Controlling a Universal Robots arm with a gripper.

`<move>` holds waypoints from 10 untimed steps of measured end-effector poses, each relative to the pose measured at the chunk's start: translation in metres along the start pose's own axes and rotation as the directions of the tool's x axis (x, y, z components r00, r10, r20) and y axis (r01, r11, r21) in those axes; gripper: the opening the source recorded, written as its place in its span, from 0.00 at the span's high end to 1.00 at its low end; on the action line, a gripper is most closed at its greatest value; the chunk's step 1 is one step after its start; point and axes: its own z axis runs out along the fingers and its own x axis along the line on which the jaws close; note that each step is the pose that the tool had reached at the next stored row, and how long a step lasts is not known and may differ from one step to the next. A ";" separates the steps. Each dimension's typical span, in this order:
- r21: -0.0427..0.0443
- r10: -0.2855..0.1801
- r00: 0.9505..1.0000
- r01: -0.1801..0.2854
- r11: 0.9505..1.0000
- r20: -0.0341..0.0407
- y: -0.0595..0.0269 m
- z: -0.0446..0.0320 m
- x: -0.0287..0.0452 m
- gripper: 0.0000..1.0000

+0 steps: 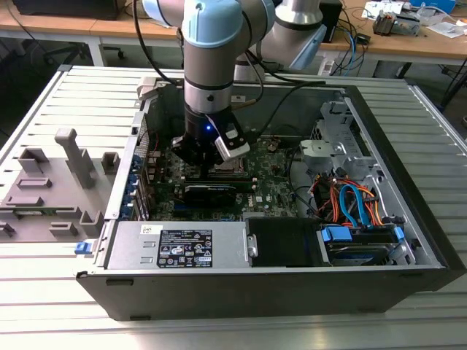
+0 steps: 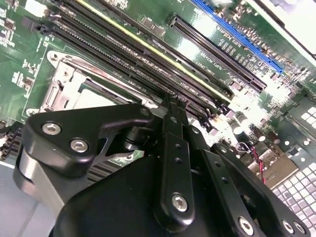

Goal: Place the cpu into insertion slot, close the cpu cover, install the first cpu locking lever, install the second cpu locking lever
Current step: 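Install the second cpu locking lever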

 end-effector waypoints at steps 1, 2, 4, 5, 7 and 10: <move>-0.001 -0.010 1.000 0.010 1.000 0.000 0.0007 0.0001 0.0000 0.89; -0.002 -0.016 1.000 0.016 1.000 0.000 0.0013 0.0002 0.0000 0.89; -0.006 -0.024 1.000 0.024 1.000 0.001 0.0027 0.0007 -0.0001 0.89; -0.009 -0.025 1.000 0.025 1.000 0.001 0.0033 0.0010 -0.0002 0.89; -0.020 -0.026 1.000 0.026 0.999 0.003 0.0039 0.0021 0.0001 0.89; -0.032 -0.026 1.000 0.026 0.999 0.004 0.0042 0.0036 0.0039 0.89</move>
